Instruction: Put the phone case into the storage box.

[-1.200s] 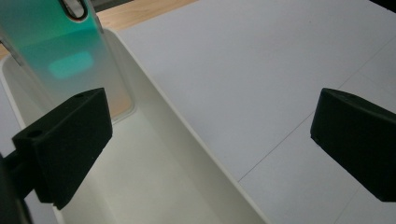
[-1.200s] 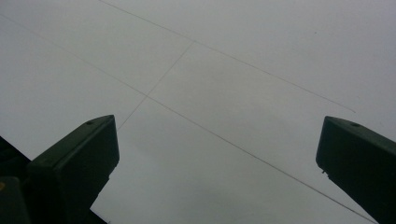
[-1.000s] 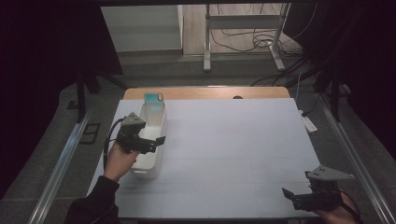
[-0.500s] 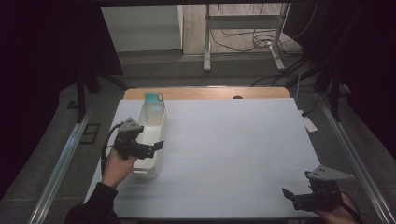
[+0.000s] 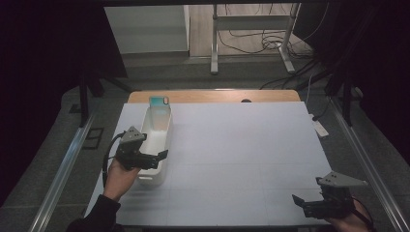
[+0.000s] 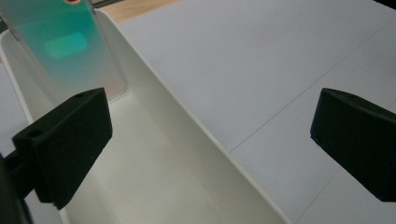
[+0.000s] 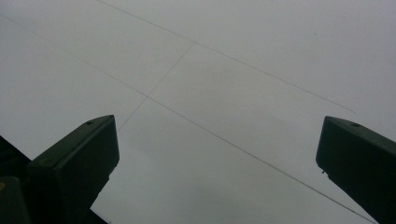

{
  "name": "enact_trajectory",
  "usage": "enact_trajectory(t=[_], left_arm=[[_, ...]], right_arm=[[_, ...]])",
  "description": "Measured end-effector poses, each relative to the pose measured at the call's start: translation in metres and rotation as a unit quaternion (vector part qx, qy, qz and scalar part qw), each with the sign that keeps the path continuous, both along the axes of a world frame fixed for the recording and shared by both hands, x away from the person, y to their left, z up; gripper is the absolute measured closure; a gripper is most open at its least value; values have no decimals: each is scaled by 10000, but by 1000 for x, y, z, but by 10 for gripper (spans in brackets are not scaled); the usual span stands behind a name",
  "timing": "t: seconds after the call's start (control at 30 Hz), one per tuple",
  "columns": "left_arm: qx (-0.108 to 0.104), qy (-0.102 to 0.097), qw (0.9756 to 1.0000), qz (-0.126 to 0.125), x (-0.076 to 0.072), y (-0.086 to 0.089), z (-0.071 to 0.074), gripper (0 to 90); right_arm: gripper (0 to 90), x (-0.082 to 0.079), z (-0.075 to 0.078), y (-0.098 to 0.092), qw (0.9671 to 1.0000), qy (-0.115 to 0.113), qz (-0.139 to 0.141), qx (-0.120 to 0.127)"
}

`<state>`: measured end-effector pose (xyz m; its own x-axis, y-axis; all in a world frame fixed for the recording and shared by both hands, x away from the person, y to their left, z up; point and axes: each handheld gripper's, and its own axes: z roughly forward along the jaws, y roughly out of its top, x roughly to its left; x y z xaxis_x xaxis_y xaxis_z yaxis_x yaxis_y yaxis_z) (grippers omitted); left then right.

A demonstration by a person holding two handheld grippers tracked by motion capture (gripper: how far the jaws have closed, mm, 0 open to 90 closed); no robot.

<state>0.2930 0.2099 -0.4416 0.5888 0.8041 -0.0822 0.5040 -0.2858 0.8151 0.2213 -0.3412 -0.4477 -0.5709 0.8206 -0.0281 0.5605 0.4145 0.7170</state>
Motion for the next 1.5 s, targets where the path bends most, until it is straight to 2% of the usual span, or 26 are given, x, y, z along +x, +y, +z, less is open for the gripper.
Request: enact_trajectory(t=[0.47,0.87,1.13,1.5], left_arm=[[-14,56,10000,1,-13,-2,0,0],[-59,103,9999,35,-27,0,-1,0],[-25,105,9999,61,-37,1,-2,0],[-87,107,9998,127,-51,6,-2,0]], right_arm=[[0,0,0,0,10000,0,-50,-2],[0,3,-1,3,9997,125,-127,-185],[0,3,-2,3,9997,155,-118,-173],[0,3,-1,2,9997,150,-120,-118]])
